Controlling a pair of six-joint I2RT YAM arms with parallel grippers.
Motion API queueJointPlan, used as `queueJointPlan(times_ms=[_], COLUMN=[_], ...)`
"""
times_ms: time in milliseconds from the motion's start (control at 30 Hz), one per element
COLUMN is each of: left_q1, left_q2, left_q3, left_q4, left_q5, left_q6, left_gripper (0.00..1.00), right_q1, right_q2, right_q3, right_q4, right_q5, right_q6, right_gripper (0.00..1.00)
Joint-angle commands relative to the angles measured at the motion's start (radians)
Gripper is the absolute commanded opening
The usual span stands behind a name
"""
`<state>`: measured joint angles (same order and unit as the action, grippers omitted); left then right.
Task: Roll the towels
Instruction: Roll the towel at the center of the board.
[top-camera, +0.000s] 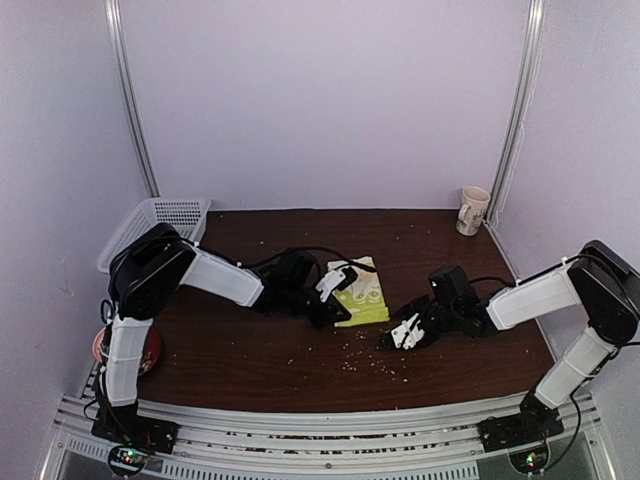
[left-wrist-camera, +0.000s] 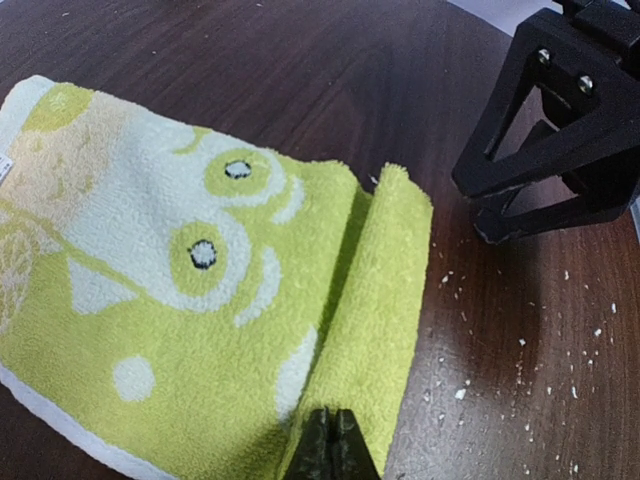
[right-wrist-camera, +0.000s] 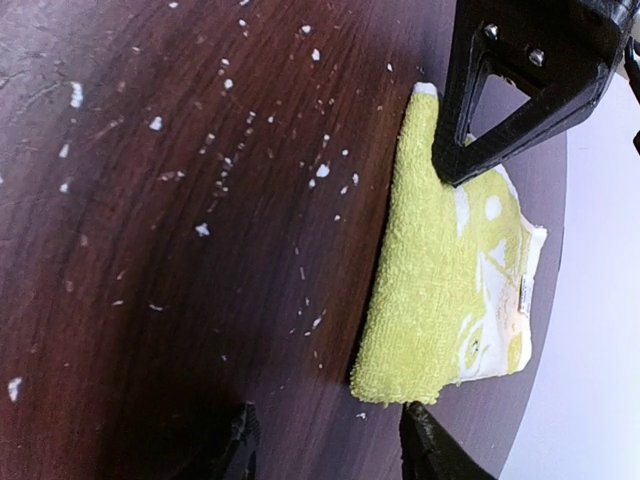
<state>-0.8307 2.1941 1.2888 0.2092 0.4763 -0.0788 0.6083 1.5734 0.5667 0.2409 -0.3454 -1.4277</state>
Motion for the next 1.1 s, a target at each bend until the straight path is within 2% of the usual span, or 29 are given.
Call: queueJointPlan(times_ms=[0, 167, 333, 600, 733, 833, 1000, 1033, 1067], left_q1=[0.004, 0.005, 0.007, 0.01, 0.012, 0.013, 0.017, 0.018, 0.018], left_q2=[0.051, 0.051, 0.049, 0.042, 0.04, 0.037, 0.022, 0.014, 0.0], left_q3=[-0.012, -0.019, -0.023, -0.042, -0.049, -0.053, -0.066, -0.072, -0.078], left_q4=[-0.076, -0.067, -0.065, -0.051, -0.047, -0.044, -0.032, -0.028, -0.025], left_q5=[0.007, 0.008, 0.01, 0.011, 0.011, 0.012, 0.008, 0.005, 0.002], left_q6=[-0.016, -0.019, -0.021, -0.025, -0.025, -0.028, -0.028, -0.022, -0.015], left_gripper=[0.0, 0.0, 0.0, 0.0, 0.0, 0.0, 0.0, 0.01, 0.09], right_q1=[0.031, 0.043, 0.051, 0.057, 0.059, 0.062, 0.062, 0.062, 0.062], right_q2=[0.064, 0.1, 0.137, 0.174, 0.188, 0.2, 0.203, 0.204, 0.204], right_q3=[0.006, 0.03, 0.063, 0.089, 0.106, 0.118, 0.152, 0.161, 0.173], right_q4=[0.051, 0.039, 0.003, -0.008, -0.027, -0.044, -0.102, -0.116, -0.138], right_q5=[0.129, 0.159, 0.184, 0.213, 0.218, 0.221, 0.21, 0.208, 0.202], right_q6=[0.037, 0.064, 0.087, 0.12, 0.129, 0.138, 0.157, 0.163, 0.169], right_gripper=[0.47, 0.42, 0.32, 0.31, 0.28, 0.21, 0.0, 0.0, 0.0])
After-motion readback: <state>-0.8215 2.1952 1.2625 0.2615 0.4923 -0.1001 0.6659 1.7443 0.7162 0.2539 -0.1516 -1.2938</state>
